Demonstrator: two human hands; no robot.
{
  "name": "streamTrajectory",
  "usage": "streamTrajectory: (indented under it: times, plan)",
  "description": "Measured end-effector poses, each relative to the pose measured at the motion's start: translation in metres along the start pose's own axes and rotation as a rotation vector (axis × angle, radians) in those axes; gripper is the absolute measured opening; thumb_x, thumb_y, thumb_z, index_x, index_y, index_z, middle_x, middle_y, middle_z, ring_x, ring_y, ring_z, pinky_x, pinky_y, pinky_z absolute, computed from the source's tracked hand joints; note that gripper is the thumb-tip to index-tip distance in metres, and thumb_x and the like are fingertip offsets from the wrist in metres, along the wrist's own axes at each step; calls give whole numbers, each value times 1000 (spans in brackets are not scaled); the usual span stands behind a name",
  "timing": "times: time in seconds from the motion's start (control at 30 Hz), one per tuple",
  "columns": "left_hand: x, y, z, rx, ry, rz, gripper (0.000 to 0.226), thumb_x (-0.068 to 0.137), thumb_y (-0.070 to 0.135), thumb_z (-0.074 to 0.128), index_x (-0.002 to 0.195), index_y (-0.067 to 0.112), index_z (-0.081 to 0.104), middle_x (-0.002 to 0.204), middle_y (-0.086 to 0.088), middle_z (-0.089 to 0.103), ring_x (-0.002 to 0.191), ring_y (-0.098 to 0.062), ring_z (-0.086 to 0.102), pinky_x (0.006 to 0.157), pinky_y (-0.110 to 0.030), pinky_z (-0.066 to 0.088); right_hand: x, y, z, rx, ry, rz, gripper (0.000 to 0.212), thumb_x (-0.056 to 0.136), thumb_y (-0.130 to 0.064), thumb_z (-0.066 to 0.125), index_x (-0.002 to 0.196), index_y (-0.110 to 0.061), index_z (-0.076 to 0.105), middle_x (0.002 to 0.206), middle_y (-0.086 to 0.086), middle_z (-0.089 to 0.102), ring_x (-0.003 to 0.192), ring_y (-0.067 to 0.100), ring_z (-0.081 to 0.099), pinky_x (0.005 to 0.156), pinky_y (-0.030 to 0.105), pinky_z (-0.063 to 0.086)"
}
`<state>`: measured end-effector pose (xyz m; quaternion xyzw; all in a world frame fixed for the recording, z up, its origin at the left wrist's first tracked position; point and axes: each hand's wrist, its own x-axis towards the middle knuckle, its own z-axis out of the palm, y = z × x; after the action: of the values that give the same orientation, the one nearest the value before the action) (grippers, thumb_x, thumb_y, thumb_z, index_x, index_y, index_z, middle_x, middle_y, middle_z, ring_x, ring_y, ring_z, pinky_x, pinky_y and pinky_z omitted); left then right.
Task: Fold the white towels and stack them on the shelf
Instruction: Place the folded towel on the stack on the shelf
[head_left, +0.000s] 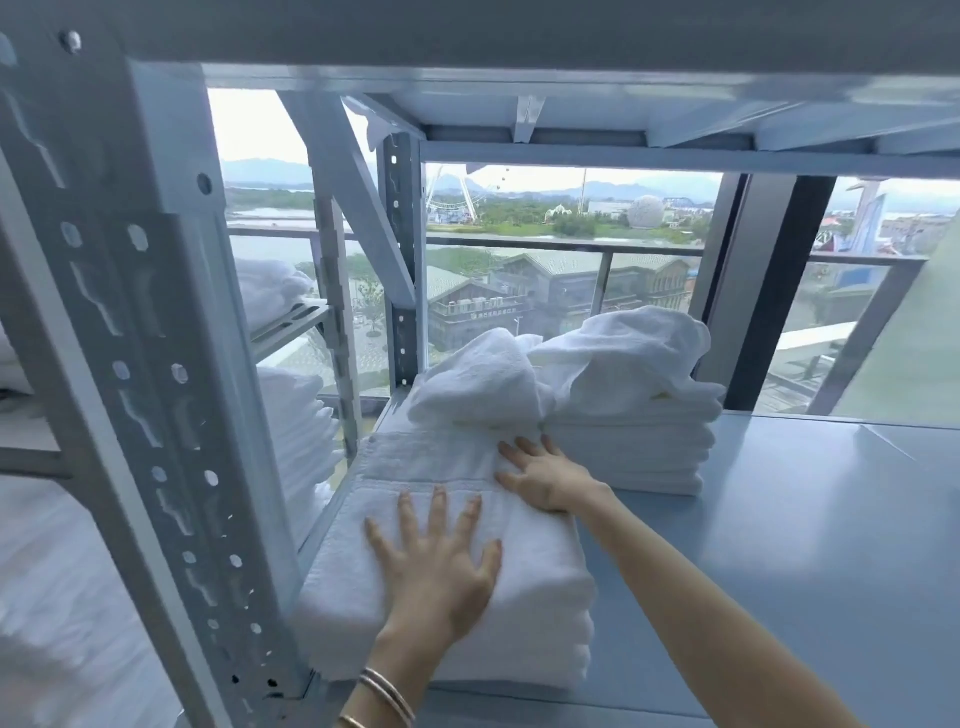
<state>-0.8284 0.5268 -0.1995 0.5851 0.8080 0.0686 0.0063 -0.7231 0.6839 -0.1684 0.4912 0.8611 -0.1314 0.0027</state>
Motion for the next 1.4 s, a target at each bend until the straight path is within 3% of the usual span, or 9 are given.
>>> streamTrajectory:
  times: [0.1,0.2,0.3,0.4,0.57,0.97,1.2,1.3,1.4]
  plan:
    - [3,-1,-6,-2,-56,3,59,92,60,14,146,44,-4,157,5,-12,142,-32,-15,105,-67,-10,4,-2,8,63,51,-33,60,96,-49,30,149,-30,8,158,-3,-3,142,27,-17,117,42,0]
    - [16,-6,-26,40,-243,29,58,91,65,13,144,48,-4,157,10,-11,142,-35,-11,104,-69,-4,-12,2,2,69,54,-65,62,98,-43,33,149,-18,9,157,8,-8,140,29,-21,116,38,-8]
    - [63,-13,-53,91,-359,33,59,90,67,10,145,47,3,157,12,-3,142,-41,-4,103,-72,2,-42,6,-7,64,38,-81,65,96,-42,40,148,-11,16,156,14,-7,143,26,-13,117,38,0]
    - [106,-17,-50,82,-287,132,66,87,69,11,147,40,8,156,12,2,144,-32,0,110,-65,4,-75,6,7,143,33,-143,69,95,-46,41,148,-10,14,157,8,-6,143,16,-12,117,33,-1]
    - [98,-8,-4,-15,-36,122,56,91,65,17,143,52,1,155,18,-5,145,-21,-7,110,-57,-8,-92,18,36,299,126,-149,69,93,-54,38,149,-29,7,154,-17,-13,137,-6,-17,117,30,8]
    - [107,-11,3,-31,28,111,54,91,64,18,142,54,1,155,20,-3,145,-19,-5,113,-55,-3,-93,18,44,436,184,-203,65,97,-43,40,150,-22,10,155,-12,-11,139,-2,-16,109,17,-4]
    - [100,-7,-8,-89,-34,170,58,93,59,25,146,44,8,156,15,-1,145,-22,-7,110,-61,-4,-92,29,17,307,180,-307,60,96,-40,43,147,-16,22,157,0,1,142,4,-6,114,19,0]
    - [100,10,-24,-192,-143,267,59,93,58,30,147,38,15,156,15,0,144,-22,-8,109,-63,-2,-73,51,-15,87,387,-331,60,95,-34,50,145,-11,27,156,8,9,144,14,1,117,28,6]
    - [103,48,-39,-212,-58,386,57,94,57,30,146,40,17,156,15,-1,143,-22,-15,106,-63,-9,-39,78,-59,-106,604,-221,63,92,-27,55,146,-13,25,155,11,14,144,20,5,117,39,4]
